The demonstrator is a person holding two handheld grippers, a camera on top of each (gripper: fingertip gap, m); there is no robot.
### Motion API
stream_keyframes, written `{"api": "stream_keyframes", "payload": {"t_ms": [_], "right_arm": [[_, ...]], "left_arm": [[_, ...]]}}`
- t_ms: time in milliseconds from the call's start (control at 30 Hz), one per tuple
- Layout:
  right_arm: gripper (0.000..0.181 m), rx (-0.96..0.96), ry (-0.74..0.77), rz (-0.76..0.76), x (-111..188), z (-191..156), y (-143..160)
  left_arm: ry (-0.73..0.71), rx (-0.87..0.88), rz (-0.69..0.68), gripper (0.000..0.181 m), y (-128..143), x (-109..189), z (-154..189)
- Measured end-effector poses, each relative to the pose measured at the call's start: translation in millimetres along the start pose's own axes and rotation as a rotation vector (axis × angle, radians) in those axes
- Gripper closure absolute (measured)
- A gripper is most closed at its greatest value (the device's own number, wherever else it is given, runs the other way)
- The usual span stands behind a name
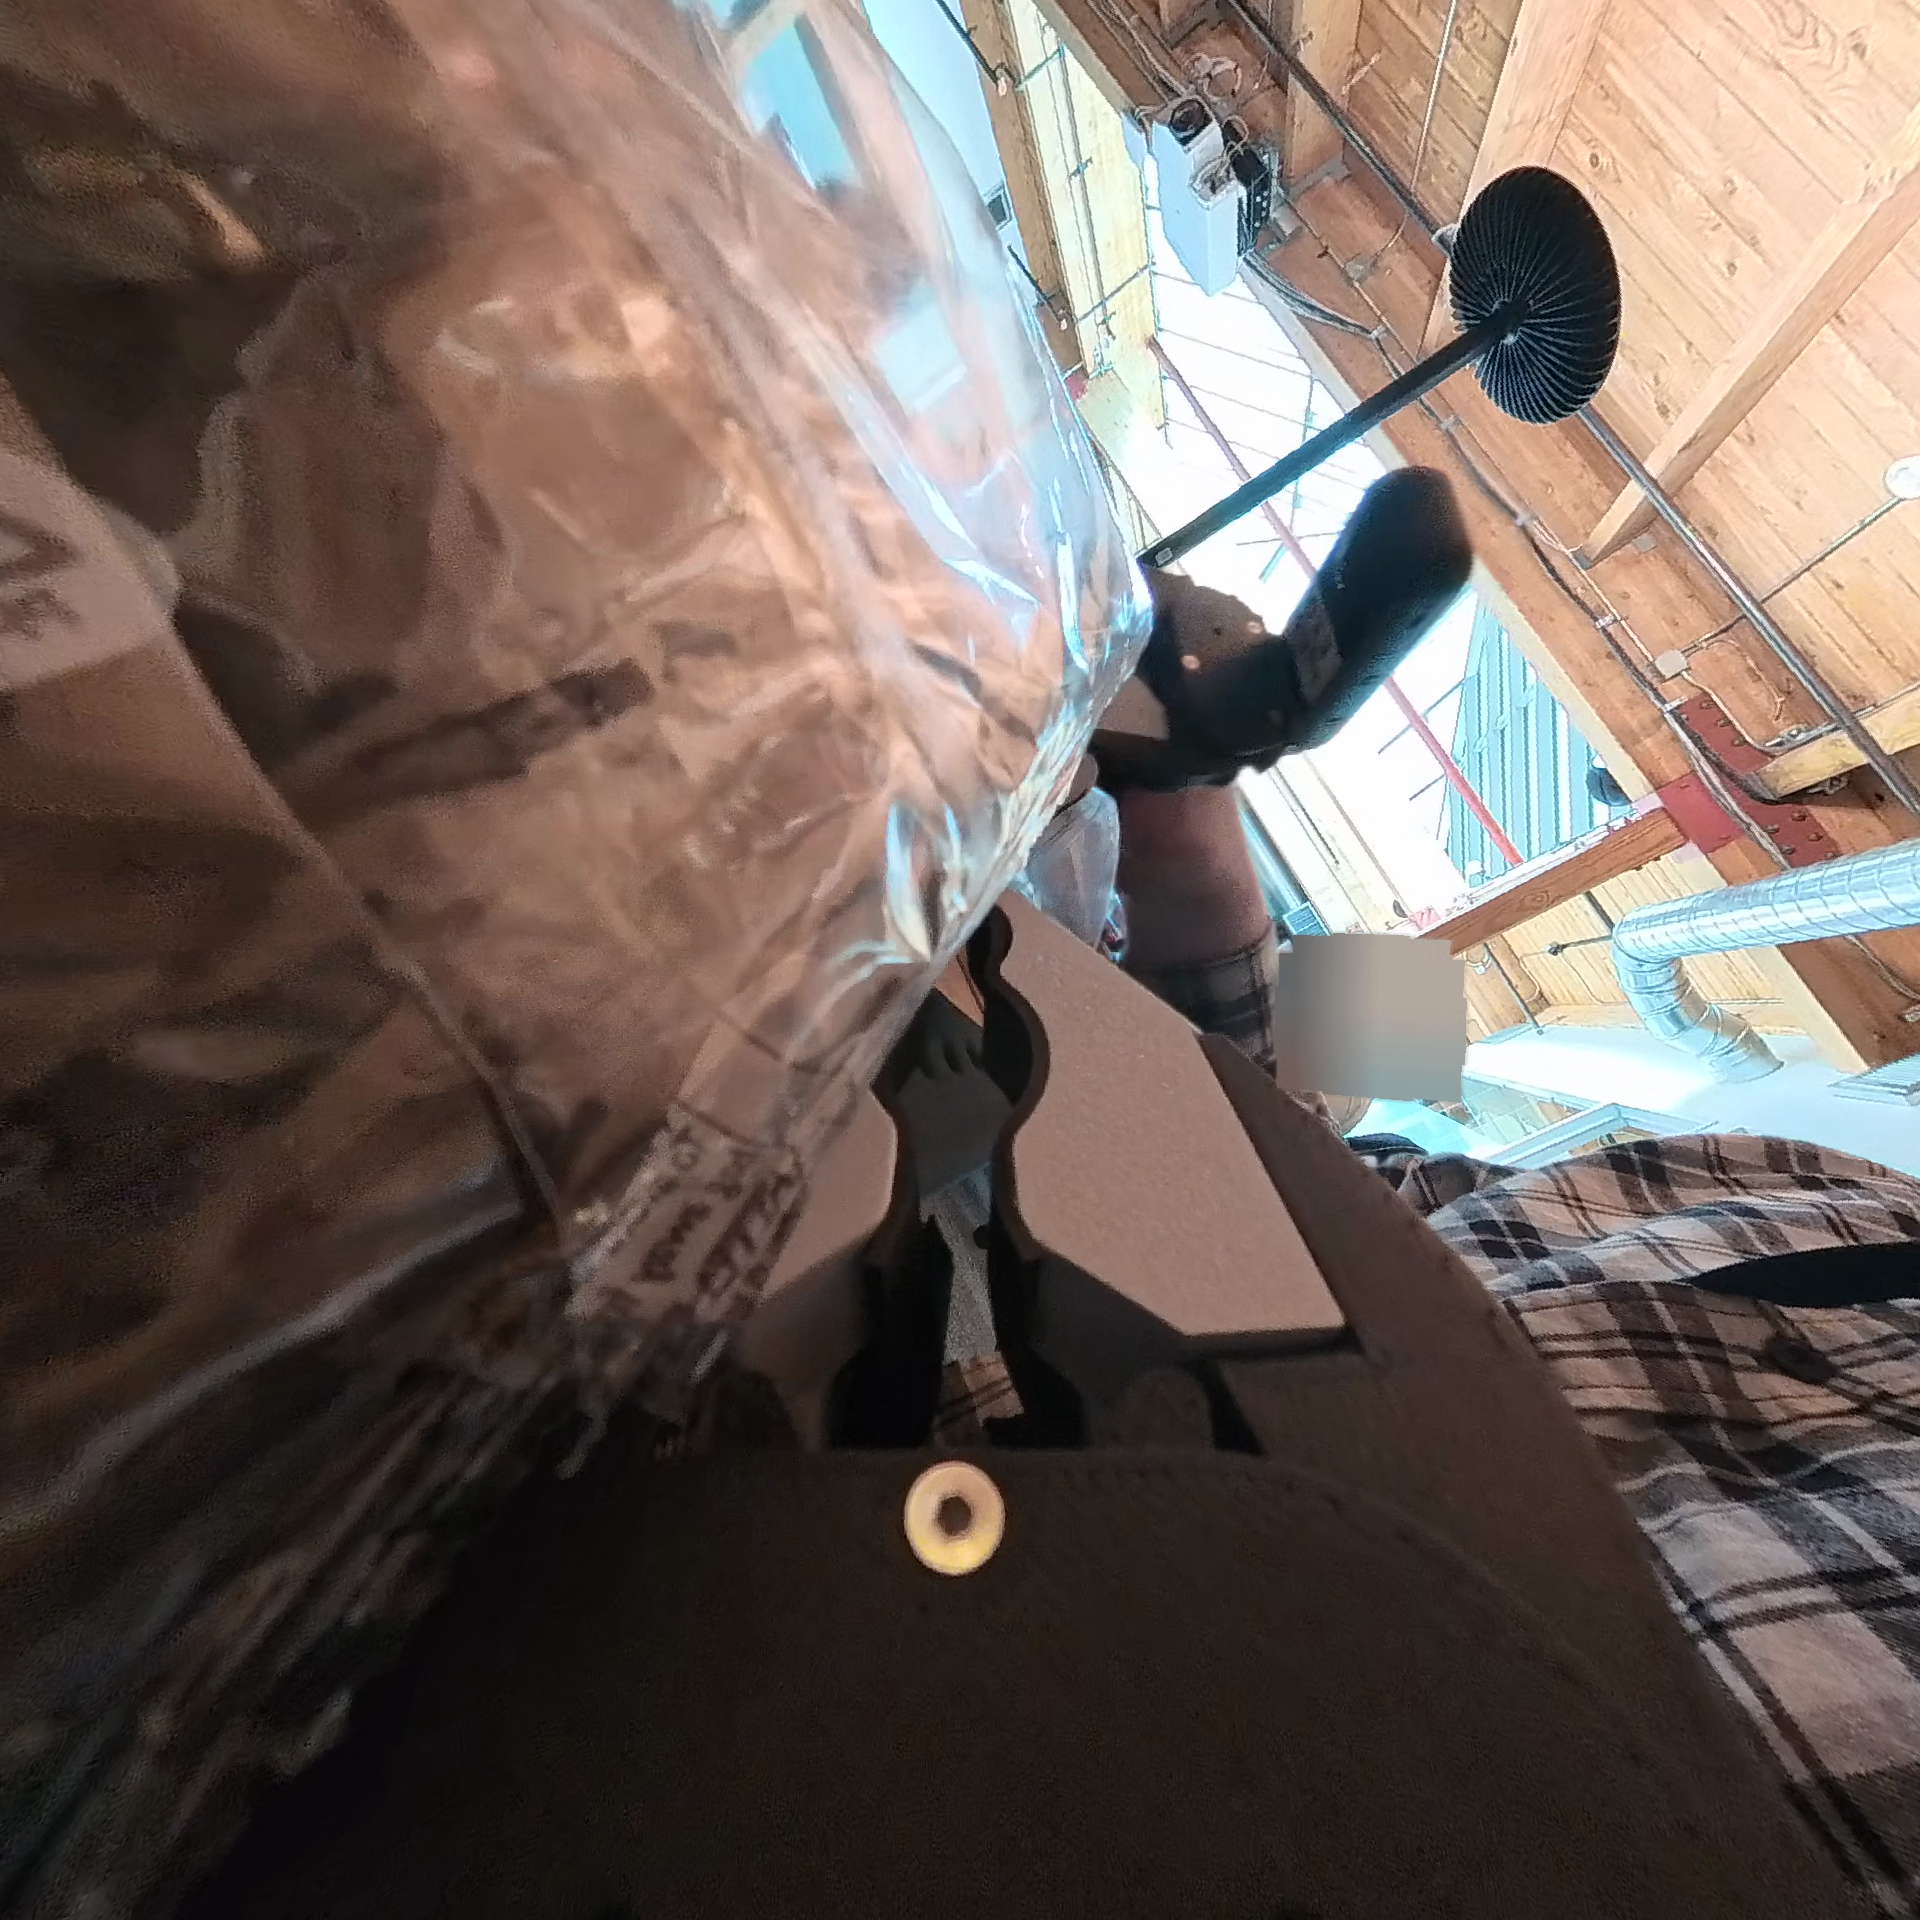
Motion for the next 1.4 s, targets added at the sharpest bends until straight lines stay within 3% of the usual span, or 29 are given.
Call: {"api": "stream_keyframes", "payload": {"t_ms": [100,167,233,333,400,467,533,633,767,900,1000,1133,1400], "right_arm": [[0.171,0.029,-0.021,0.171,37,-4,-36],[0.144,0.125,-0.019,0.271,49,-11,-72],[0.132,0.264,-0.019,0.276,40,-22,-101],[0.128,0.408,-0.07,0.231,6,-39,-134],[0.133,0.482,-0.098,0.15,-21,-44,-139],[0.179,0.504,-0.141,0.074,-40,-45,-134],[0.181,0.47,-0.137,0.076,-45,-41,-134],[0.181,0.405,-0.091,0.139,-26,-33,-135],[0.181,0.249,-0.022,0.201,34,-12,-122],[0.181,0.114,-0.001,0.216,99,-4,-81],[0.181,0.054,0.027,0.145,131,-9,-49],[0.181,-0.004,0.008,0.028,154,-33,-17],[0.181,-0.086,-0.08,-0.182,165,-72,26]], "left_arm": [[-0.001,-0.003,-0.004,0.181,0,0,0],[-0.002,-0.006,-0.006,0.18,0,-1,0],[-0.004,-0.009,-0.004,0.179,1,-1,0],[-0.005,-0.013,-0.001,0.178,0,-1,0],[-0.005,-0.015,0.0,0.178,1,-1,0],[-0.007,-0.018,-0.001,0.179,1,-1,0],[-0.004,-0.019,0.001,0.18,1,-1,0],[0.002,-0.017,0.0,0.18,1,-1,0],[0.008,-0.014,-0.004,0.179,1,-1,1],[0.014,-0.013,-0.005,0.18,1,-1,1],[0.016,-0.013,-0.003,0.18,1,-1,2],[0.015,-0.014,-0.003,0.18,1,-2,2],[0.012,-0.014,-0.001,0.18,2,-1,2]]}}
Point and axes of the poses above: each gripper's, where its closed fingertips meet, x back along the fingers, y out of its underside, z = x × y across the jaws, the point moved 3 cm from there along x, back along the fingers, and after that the axes turned 12 degrees about x, right-handed, at the moved point
